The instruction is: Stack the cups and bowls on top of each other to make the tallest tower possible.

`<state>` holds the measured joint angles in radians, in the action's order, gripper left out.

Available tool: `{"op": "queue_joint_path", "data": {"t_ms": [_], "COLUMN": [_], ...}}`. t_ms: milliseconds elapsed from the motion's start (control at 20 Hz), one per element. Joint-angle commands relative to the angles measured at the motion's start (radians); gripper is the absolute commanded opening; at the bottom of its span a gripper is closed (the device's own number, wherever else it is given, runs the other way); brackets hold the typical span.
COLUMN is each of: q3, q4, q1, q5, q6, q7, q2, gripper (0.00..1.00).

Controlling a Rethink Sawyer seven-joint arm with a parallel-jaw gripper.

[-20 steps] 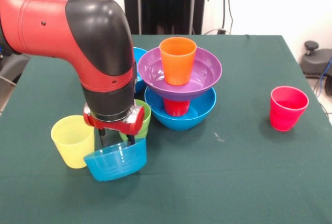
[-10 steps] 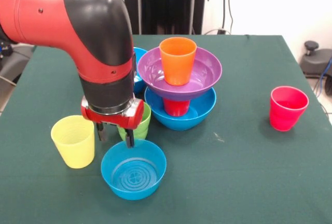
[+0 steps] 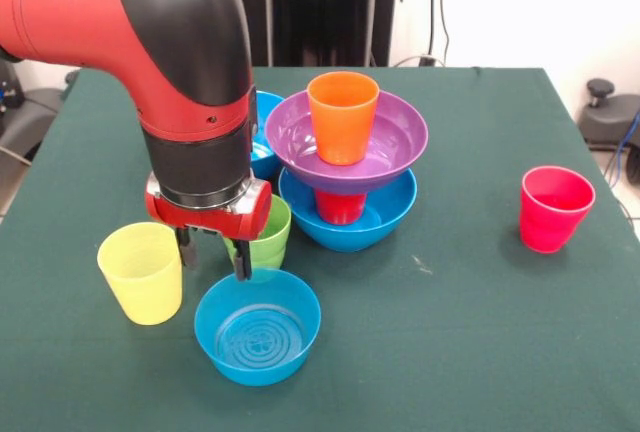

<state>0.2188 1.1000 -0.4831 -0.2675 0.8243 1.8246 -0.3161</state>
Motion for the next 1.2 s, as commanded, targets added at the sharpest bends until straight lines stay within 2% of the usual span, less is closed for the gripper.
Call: {"op": "queue_joint_path", "data": {"t_ms": [50, 1200], "q3": [0.065, 0.065], "q4": [0.0, -0.021], "q1": [0.015, 0.019], "q5": [-0.085, -0.088], "q6": [0.021, 0.007], "q7": [-0.2, -0.197], "q2": [0.054, 0.073], "gripper": [1.0, 1.0]}}
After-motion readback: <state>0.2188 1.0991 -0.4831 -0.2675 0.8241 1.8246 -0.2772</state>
